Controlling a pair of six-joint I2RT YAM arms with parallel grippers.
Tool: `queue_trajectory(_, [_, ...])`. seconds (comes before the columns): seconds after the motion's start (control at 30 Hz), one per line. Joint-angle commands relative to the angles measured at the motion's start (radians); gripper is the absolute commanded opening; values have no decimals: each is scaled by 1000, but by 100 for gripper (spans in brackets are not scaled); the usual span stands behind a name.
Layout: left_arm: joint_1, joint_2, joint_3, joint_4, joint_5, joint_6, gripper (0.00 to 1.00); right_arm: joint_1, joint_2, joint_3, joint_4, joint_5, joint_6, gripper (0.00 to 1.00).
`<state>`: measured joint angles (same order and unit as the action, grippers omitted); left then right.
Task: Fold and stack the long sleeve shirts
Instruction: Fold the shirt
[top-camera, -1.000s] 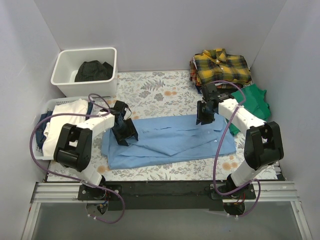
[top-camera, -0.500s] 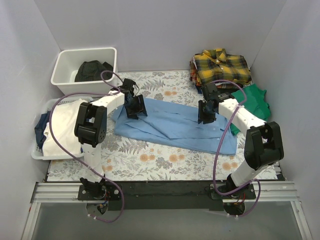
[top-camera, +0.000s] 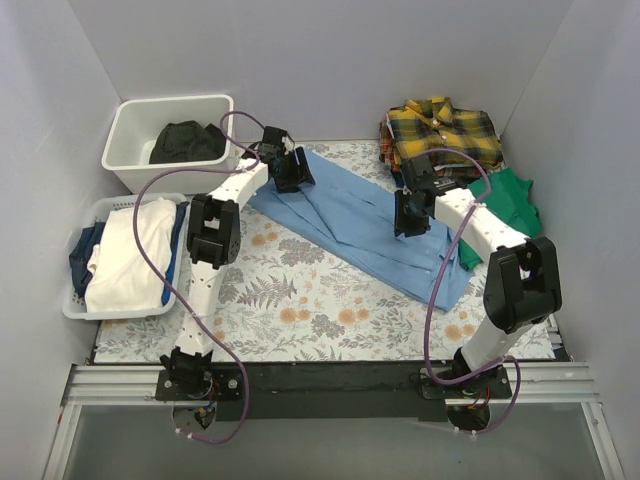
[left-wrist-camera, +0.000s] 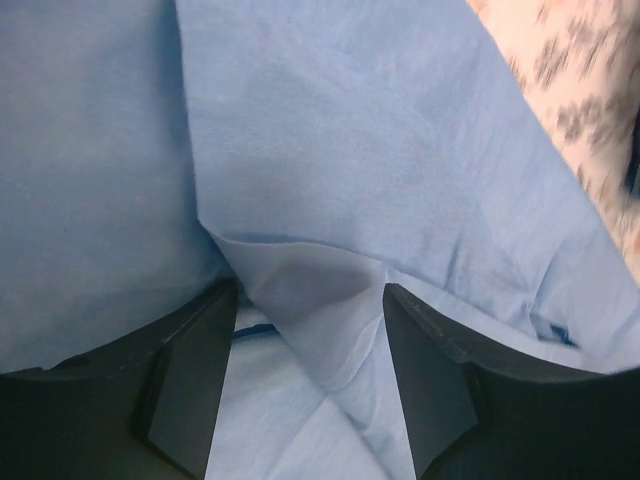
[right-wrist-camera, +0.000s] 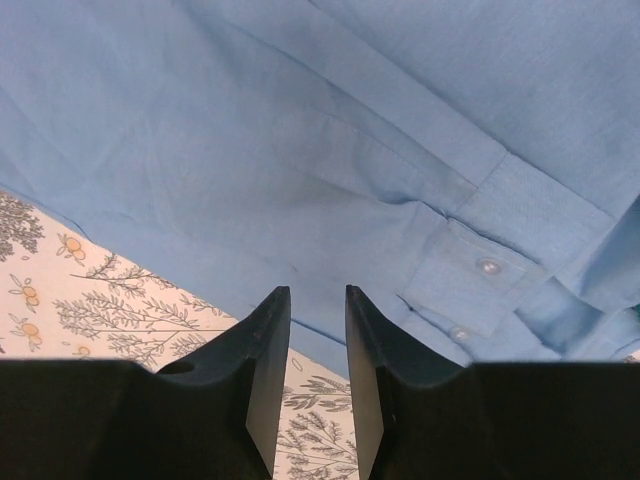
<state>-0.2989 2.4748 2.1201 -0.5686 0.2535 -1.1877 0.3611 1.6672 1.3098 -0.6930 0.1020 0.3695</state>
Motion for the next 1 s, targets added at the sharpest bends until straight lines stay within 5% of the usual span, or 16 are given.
queue_trajectory(0.0, [35, 105, 172, -82, -129, -49, 61, -2, 23, 13, -45, -28, -56, 36])
queue_trajectory(0.2, [75, 56, 153, 67, -11, -35, 66, 10, 19, -122, -79, -76, -64, 37])
queue_trajectory(0.47, [90, -114, 17, 317, 326, -4, 78, 56, 87, -271, -37, -87, -66, 36])
queue_trajectory(0.7, [90, -178, 40, 355, 388, -10, 80, 307, 126, -287, -25, -168, -30, 36])
queue_trajectory(0.97, [90, -277, -115, 308, 369, 29, 79, 568, 184, -170, -46, -243, -112, 36])
